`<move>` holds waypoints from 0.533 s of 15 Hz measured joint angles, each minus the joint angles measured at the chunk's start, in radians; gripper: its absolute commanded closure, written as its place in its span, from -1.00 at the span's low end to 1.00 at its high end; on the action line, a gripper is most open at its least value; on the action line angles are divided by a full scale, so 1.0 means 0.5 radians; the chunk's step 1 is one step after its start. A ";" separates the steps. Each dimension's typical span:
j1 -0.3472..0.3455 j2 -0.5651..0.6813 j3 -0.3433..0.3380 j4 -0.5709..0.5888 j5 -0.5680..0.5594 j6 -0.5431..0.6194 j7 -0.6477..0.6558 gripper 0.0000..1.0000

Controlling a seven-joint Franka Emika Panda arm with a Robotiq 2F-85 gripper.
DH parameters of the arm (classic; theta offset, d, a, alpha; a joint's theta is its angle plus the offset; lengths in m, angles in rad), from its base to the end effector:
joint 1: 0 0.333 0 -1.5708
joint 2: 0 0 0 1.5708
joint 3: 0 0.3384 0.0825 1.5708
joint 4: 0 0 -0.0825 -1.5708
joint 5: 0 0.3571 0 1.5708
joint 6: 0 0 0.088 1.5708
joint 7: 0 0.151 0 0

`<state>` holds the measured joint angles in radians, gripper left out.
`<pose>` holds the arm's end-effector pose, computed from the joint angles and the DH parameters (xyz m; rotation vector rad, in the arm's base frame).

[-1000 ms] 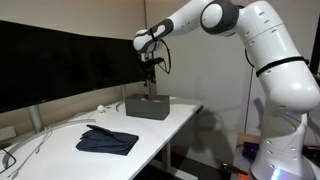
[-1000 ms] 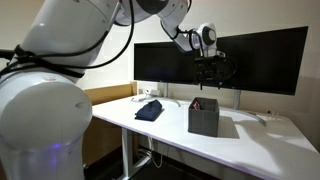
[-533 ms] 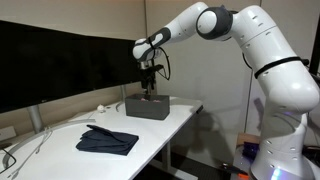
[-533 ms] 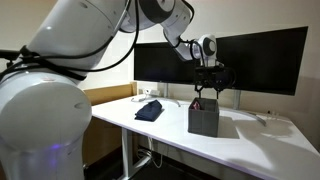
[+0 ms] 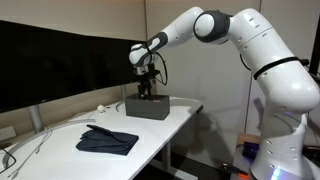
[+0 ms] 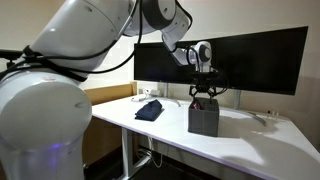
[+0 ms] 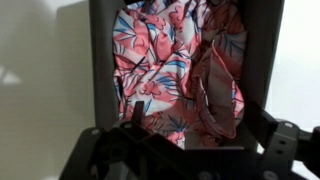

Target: Pick up the clothes from the box and put them on the table

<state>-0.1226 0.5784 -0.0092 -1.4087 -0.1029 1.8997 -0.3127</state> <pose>0.6814 -0.1011 0.3448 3.0396 0.3352 -0.1645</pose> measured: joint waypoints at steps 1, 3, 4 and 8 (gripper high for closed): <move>-0.001 0.009 0.000 0.000 0.000 -0.001 0.000 -1.00; -0.004 0.029 0.000 0.000 0.000 -0.003 0.000 -1.00; -0.006 0.041 0.000 0.000 0.001 -0.003 0.000 -1.00; -0.007 0.098 0.012 0.008 0.041 -0.014 -0.004 -1.00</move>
<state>-0.1263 0.6274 -0.0031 -1.4048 -0.0825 1.8928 -0.3148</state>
